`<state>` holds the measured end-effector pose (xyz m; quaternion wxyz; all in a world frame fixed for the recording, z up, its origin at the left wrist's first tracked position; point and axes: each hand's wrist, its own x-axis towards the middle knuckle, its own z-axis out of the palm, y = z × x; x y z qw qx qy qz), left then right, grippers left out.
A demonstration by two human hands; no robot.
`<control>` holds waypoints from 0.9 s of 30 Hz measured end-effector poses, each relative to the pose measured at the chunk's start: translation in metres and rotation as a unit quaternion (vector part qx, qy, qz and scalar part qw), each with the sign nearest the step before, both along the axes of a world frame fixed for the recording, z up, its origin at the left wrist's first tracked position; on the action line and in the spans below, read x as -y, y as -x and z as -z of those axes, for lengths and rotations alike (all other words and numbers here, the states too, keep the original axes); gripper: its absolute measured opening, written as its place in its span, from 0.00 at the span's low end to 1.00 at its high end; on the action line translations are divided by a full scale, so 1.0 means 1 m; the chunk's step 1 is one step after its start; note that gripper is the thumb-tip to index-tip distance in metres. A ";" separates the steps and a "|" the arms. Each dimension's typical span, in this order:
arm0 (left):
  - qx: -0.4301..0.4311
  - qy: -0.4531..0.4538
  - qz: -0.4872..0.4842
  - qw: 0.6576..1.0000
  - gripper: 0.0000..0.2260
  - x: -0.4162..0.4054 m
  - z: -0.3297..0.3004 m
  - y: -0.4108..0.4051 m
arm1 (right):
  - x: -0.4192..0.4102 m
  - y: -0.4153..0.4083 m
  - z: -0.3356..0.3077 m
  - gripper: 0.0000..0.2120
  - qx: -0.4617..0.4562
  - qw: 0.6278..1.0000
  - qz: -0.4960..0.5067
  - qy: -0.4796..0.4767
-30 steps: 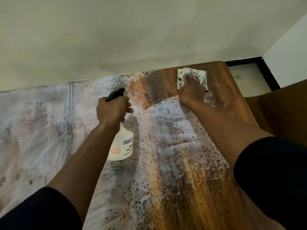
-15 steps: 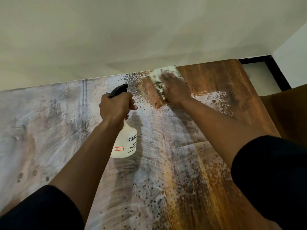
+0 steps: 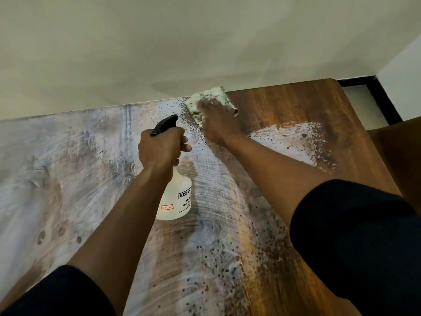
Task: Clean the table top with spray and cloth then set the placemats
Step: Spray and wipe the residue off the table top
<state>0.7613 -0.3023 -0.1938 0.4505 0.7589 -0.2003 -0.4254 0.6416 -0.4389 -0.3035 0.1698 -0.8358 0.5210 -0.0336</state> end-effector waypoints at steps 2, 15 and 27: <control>0.000 0.002 -0.001 1.000 0.10 -0.002 -0.001 -0.003 | -0.007 -0.008 0.001 0.27 -0.008 0.998 -0.069 -0.001; -0.030 0.023 -0.018 0.999 0.08 -0.024 0.004 -0.051 | 0.047 0.057 0.009 0.25 -0.007 0.987 0.160 0.023; -0.026 0.036 -0.014 0.999 0.10 -0.039 -0.002 -0.073 | -0.004 -0.083 -0.006 0.26 -0.017 0.996 -0.086 -0.022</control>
